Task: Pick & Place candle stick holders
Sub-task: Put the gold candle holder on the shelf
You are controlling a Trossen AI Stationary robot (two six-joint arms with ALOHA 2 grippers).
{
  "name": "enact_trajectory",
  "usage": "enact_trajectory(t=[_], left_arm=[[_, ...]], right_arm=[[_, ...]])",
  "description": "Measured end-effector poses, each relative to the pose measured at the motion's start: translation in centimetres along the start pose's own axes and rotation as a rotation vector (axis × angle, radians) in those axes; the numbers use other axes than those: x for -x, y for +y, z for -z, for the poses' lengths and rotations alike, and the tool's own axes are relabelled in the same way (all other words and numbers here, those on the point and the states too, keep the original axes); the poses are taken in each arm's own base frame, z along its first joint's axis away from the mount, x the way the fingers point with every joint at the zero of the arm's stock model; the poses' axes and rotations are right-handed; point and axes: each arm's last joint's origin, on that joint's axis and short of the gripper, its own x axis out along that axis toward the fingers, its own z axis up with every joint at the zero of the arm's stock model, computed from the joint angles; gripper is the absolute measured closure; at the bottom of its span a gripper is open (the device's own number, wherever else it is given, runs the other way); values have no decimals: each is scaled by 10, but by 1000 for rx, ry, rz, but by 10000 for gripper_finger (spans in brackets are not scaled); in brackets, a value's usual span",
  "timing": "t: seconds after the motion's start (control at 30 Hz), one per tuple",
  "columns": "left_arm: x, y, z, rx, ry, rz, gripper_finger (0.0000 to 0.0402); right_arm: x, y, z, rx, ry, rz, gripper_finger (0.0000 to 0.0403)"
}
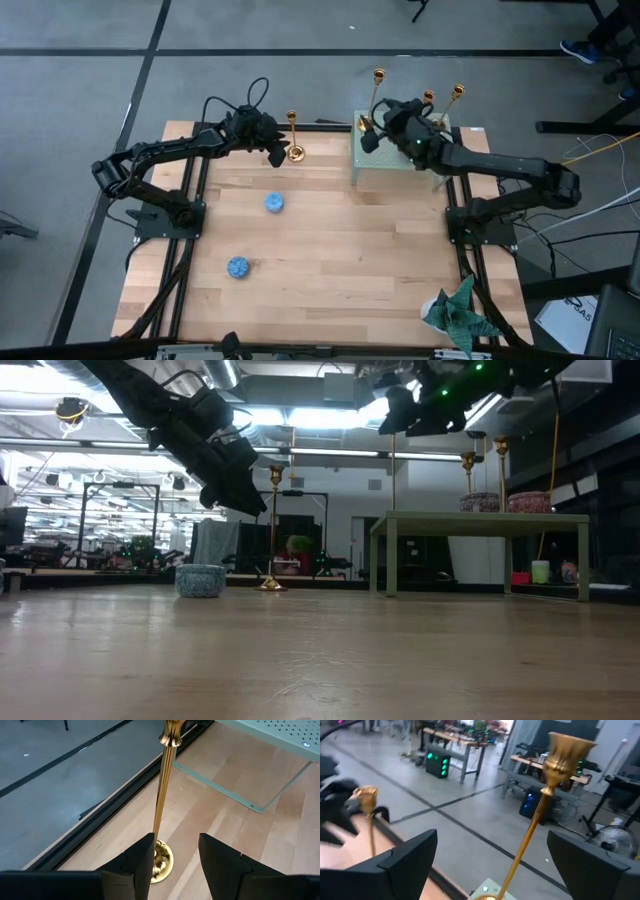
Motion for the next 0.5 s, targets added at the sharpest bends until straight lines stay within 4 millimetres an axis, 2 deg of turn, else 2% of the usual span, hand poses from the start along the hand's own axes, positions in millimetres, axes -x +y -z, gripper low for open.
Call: enact_trajectory(t=[0.3, 0.5], left_arm=[[0, 0, 0, 0, 0, 0, 252], [0, 0, 0, -1, 0, 0, 252]], right_arm=[[-13, -10, 3, -52, -10, 134, 23], [-23, -21, 6, -89, -11, 95, 45]])
